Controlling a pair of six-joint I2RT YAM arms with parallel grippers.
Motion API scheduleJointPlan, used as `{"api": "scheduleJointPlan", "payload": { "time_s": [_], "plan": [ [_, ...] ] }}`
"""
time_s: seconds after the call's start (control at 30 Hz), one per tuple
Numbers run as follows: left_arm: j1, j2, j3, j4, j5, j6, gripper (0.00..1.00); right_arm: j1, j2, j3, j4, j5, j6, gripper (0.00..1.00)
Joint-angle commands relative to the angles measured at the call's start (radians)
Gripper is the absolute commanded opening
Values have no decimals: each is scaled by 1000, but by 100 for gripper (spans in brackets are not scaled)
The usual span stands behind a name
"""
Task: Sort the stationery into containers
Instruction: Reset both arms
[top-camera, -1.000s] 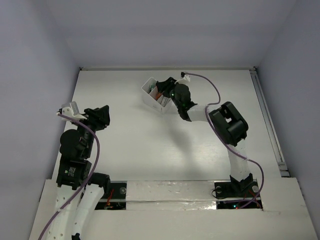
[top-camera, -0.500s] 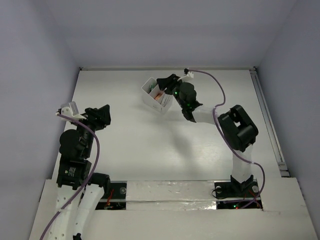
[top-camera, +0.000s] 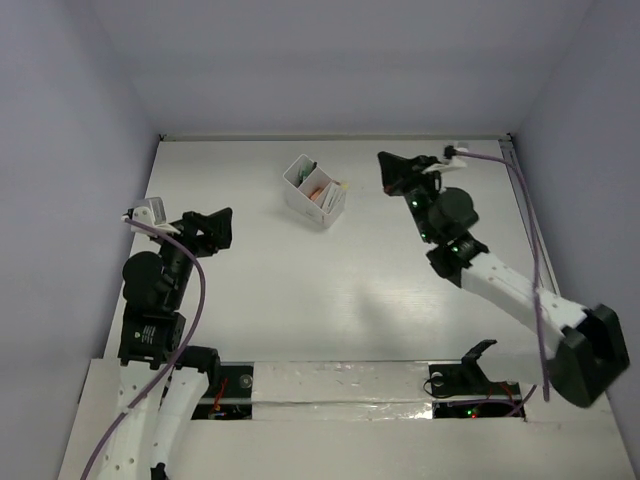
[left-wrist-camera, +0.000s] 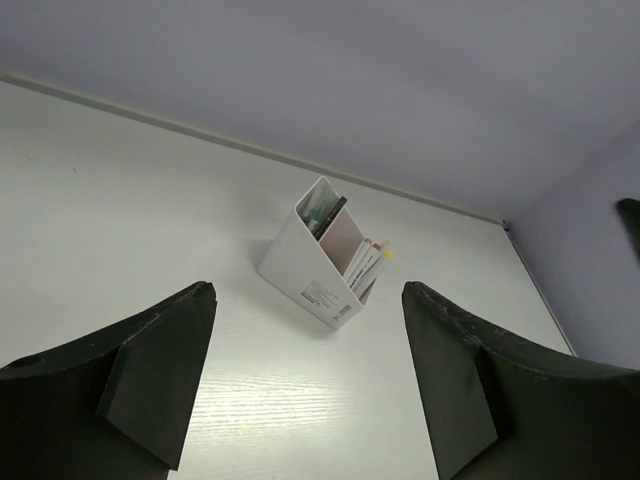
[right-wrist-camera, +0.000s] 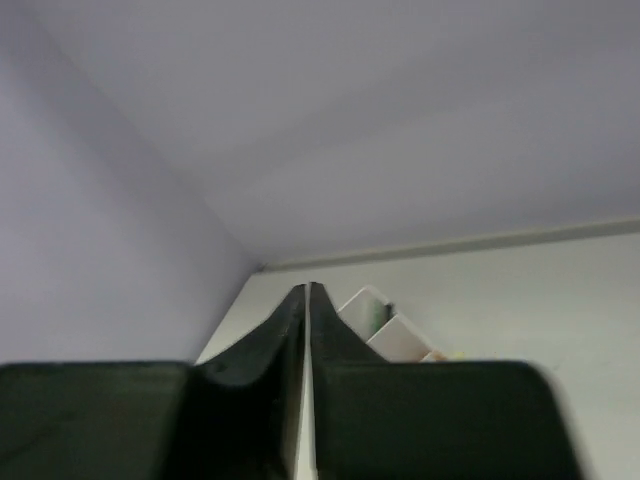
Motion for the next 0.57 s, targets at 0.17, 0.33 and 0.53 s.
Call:
{"api": "scheduleJointPlan", "payload": {
  "time_s": [0.17,0.33,0.53],
  "plan": [
    [22,-13,-17,133,119,12,74,10,-440,-172,-45,458,-174,78],
    [22,-12,-17,187,150,-9,74,10,-457,-208,-57,464,-196,84],
    [22,10,15,170,164,-2,74,10,-425,-162,-154,412,-181,84]
  ]
}}
